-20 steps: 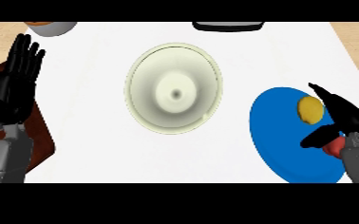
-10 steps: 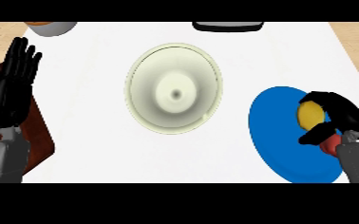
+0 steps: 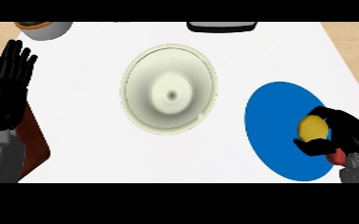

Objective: Pick the lemon from the plate and place it in the bowl

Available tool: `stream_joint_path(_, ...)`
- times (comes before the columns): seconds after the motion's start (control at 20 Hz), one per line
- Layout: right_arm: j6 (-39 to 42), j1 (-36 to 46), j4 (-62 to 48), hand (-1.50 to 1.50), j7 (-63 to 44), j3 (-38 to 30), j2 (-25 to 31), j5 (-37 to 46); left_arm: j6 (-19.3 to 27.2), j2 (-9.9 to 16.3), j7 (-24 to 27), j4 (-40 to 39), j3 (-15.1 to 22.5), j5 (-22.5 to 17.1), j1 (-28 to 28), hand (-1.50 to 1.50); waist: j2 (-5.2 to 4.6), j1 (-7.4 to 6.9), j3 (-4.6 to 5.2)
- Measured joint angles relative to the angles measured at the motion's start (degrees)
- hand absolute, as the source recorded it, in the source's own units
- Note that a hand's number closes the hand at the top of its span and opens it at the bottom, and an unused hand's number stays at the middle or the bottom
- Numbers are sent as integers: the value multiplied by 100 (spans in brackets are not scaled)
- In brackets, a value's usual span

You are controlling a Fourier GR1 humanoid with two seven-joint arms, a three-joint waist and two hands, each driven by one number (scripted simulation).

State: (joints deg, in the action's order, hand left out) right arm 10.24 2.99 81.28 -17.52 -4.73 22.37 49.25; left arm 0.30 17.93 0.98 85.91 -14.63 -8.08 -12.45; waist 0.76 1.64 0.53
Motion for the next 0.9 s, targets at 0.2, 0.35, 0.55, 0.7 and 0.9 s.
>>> stream_joint_path(0.2,-282,-1313,916,150,-481,74,-223,261,84,46,20,50,-143,13,181,0,84,249,38)
stream_joint_path(0.35,-395,-2340,1896,150,-822,193,-359,498,41,118,8,96,-235,-45,248,0,71,303,22)
stream_joint_path(0.55,-448,-3550,3434,150,-1280,250,-410,880,82,69,-23,145,-169,0,219,0,31,305,-6)
stream_joint_path(0.7,-456,-4355,4673,150,-1563,327,-523,1150,116,66,-135,249,-147,0,186,0,17,253,-17)
stream_joint_path(0.9,-562,-4822,5448,150,-1572,657,-618,1298,120,14,-99,203,-94,28,149,0,-4,191,-20)
